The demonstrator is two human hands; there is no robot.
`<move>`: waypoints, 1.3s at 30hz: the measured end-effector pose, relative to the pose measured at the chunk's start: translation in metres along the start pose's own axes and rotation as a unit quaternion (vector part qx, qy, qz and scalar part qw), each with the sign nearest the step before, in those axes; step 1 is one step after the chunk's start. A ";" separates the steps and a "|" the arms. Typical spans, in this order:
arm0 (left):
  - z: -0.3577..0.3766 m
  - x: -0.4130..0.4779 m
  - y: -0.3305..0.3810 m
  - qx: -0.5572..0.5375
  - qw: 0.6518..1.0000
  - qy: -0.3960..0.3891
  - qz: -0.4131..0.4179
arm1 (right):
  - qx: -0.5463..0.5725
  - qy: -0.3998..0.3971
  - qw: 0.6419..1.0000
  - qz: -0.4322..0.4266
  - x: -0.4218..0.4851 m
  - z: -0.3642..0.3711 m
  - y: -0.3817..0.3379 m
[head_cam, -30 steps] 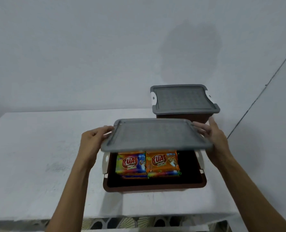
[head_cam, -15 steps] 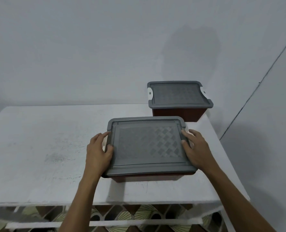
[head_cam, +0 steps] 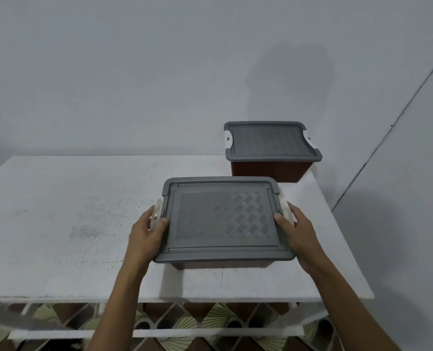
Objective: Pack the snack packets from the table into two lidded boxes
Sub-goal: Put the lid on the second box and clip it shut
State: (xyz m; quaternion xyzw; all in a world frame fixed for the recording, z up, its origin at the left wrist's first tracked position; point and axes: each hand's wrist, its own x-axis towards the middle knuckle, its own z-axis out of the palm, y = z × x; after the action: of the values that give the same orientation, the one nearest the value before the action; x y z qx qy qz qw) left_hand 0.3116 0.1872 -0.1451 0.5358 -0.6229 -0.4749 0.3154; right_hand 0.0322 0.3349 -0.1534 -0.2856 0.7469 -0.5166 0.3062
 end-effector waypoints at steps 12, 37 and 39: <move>0.005 0.000 -0.003 0.178 0.981 0.013 0.075 | -0.246 -0.034 0.966 -0.069 -0.007 0.012 -0.008; 0.131 0.013 0.043 0.196 0.969 -0.032 0.145 | -0.434 0.134 0.889 -0.051 0.055 -0.082 0.011; 0.145 0.021 0.050 0.190 0.970 -0.035 0.145 | -0.431 0.143 0.889 -0.051 0.067 -0.092 0.009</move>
State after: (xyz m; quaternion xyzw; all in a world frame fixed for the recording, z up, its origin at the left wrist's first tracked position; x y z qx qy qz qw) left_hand 0.1576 0.2020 -0.1515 0.4731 -0.7835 -0.3153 0.2509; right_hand -0.0817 0.3430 -0.1466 -0.3505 0.9161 -0.1939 0.0155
